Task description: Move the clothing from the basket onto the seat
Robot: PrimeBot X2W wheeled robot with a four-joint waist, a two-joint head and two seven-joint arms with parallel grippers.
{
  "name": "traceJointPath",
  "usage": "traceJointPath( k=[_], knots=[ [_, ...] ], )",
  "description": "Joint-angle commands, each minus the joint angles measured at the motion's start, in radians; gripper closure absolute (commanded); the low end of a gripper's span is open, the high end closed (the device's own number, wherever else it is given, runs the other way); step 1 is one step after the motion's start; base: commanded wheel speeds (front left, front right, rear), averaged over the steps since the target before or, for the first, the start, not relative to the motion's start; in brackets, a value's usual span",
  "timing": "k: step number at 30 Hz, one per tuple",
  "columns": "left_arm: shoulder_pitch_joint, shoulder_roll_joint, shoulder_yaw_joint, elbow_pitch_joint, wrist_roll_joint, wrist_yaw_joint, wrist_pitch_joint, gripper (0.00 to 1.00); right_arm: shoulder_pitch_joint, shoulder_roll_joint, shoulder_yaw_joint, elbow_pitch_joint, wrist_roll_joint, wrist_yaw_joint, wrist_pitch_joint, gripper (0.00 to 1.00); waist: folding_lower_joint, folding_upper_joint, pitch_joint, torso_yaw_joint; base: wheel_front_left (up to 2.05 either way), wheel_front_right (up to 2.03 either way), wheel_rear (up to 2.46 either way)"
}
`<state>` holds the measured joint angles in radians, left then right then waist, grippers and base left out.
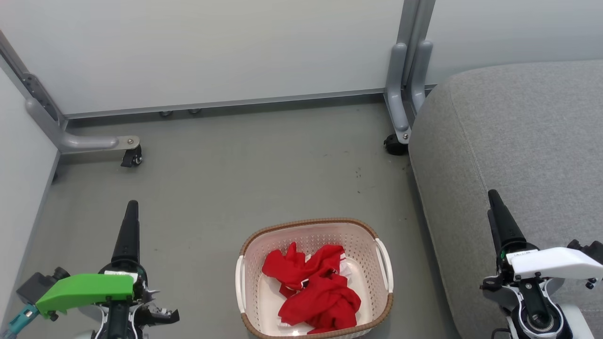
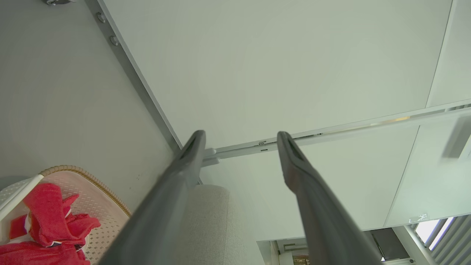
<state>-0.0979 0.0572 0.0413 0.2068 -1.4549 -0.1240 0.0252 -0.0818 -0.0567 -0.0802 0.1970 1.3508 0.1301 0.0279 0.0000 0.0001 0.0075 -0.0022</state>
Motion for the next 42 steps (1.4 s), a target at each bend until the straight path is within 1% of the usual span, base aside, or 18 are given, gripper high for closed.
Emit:
traceJointPath(
  k=[1,9,20,32,42],
  knots=[
    [-0.036,0.015,-0.003,-0.029,0.06,-0.004,-0.011,0.0,-0.008,-0.009,0.003,-0.032,-0.063,0.0,-0.014,0.0,0.0,-0.0001,0.0,0.0,0.0,0.0,0.0],
    [-0.033,0.016,-0.02,-0.059,0.249,-0.005,-0.044,0.0,0.006,-0.012,0.018,-0.079,-0.258,0.0,-0.046,0.0,0.0,-0.0001,0.002,0.0,0.0,0.0,0.0],
    [-0.03,0.033,-0.059,-0.074,0.483,-0.006,-0.084,0.0,0.02,-0.022,0.045,-0.113,-0.483,0.0,-0.087,0.0,0.0,-0.0001,0.005,-0.001,0.0,0.0,0.0],
    [-0.031,0.046,-0.091,-0.067,0.672,-0.006,-0.123,0.0,0.027,-0.029,0.066,-0.12,-0.682,0.001,-0.126,0.0,0.0,-0.0001,0.009,-0.001,0.0,0.0,0.0],
    [-0.023,0.053,-0.111,-0.058,0.808,-0.007,-0.153,0.0,0.039,-0.038,0.087,-0.121,-0.809,0.001,-0.155,0.0,0.0,-0.0001,0.01,-0.003,0.0,0.0,0.0]
  ],
)
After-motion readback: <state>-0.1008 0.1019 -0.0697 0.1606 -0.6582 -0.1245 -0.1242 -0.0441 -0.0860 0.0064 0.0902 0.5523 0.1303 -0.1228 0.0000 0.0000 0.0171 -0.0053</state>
